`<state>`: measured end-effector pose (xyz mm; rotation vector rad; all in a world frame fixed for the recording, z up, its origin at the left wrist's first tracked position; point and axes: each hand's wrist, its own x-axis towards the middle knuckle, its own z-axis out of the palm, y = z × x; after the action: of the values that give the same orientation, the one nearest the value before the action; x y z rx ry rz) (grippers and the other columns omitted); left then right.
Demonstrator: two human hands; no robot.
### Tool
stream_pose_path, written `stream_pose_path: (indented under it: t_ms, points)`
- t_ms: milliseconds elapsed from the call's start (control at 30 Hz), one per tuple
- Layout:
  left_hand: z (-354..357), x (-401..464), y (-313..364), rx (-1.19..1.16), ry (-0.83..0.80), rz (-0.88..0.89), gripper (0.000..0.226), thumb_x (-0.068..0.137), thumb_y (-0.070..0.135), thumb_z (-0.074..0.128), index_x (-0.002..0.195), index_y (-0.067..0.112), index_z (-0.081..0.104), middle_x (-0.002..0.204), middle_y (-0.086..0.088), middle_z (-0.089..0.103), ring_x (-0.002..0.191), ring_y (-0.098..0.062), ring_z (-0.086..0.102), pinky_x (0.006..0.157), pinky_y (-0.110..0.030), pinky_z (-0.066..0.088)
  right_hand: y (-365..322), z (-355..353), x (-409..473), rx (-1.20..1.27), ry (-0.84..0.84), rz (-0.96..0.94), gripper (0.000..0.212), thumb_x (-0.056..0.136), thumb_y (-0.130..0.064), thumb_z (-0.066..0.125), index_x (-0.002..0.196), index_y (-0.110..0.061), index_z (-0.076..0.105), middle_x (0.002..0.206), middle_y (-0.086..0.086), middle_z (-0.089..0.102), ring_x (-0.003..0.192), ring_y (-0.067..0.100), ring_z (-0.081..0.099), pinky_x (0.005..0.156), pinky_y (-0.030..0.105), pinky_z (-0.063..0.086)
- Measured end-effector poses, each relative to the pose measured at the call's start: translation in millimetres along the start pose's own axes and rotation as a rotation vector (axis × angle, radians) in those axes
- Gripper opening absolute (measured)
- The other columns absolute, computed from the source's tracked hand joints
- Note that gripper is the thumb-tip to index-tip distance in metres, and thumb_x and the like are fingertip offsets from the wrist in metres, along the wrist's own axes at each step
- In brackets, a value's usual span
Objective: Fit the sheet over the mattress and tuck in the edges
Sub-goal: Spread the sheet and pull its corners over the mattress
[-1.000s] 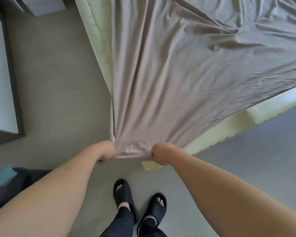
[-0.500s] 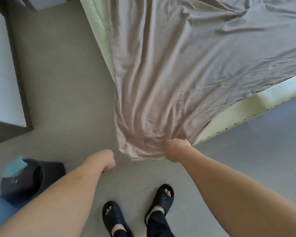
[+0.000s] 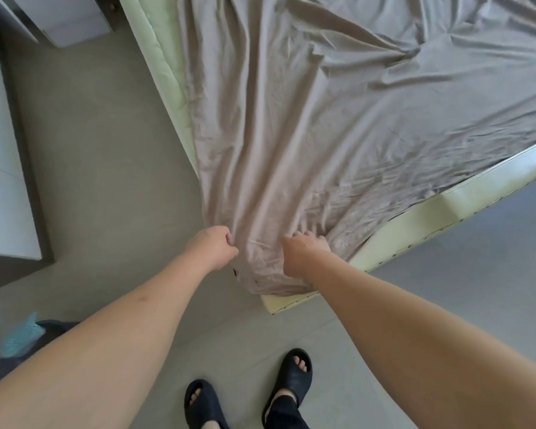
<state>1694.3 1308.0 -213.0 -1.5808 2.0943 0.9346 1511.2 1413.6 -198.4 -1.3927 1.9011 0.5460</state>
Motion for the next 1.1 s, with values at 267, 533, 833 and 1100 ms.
stream_pose_path:
  t_ms: [267, 533, 833, 1100]
  points:
    - [86.8, 31.1, 36.1, 0.528, -0.134, 0.51, 0.053, 0.082, 0.04, 0.073, 0.13, 0.033, 0.052, 0.132, 0.002, 0.048, 0.124, -0.025, 0.043, 0.099, -0.042, 0.04, 39.2, 73.6, 8.3, -0.192, 0.259, 0.004, 0.029, 0.091, -0.016, 0.054, 0.116, -0.022, 0.066, 0.116, 0.0, 0.06, 0.119, 0.029, 0.048, 0.1, 0.045, 0.03]
    - [41.1, 43.6, 0.7, 0.73, -0.519, 0.424, 0.037, 0.09, 0.03, 0.07, 0.124, 0.016, 0.064, 0.129, -0.006, 0.066, 0.115, -0.028, 0.064, 0.092, -0.036, 0.053, 8.6, 74.1, 10.6, -0.067, 0.115, 0.0, 0.03, 0.082, -0.003, 0.047, 0.1, -0.021, 0.062, 0.096, -0.003, 0.064, 0.096, 0.024, 0.06, 0.102, 0.043, 0.036]
    - [-114.5, 73.1, -9.4, 0.243, -0.325, 0.313, 0.029, 0.088, 0.039, 0.075, 0.103, 0.016, 0.067, 0.102, -0.005, 0.069, 0.094, -0.025, 0.066, 0.082, -0.033, 0.053, -82.2, -62.6, 27.7, 0.188, -0.032, 0.103, 0.033, 0.095, -0.004, 0.041, 0.123, -0.013, 0.057, 0.119, 0.007, 0.061, 0.103, 0.03, 0.061, 0.085, 0.041, 0.055]
    - [-293.9, 69.4, -10.1, 0.219, -0.195, 0.363, 0.021, 0.088, 0.036, 0.072, 0.091, 0.015, 0.071, 0.09, -0.006, 0.072, 0.083, -0.025, 0.067, 0.068, -0.029, 0.047, -162.4, -246.7, 26.6, 0.145, 0.168, 0.063, 0.04, 0.091, -0.008, 0.044, 0.127, -0.017, 0.059, 0.119, 0.003, 0.062, 0.104, 0.028, 0.062, 0.084, 0.039, 0.055]
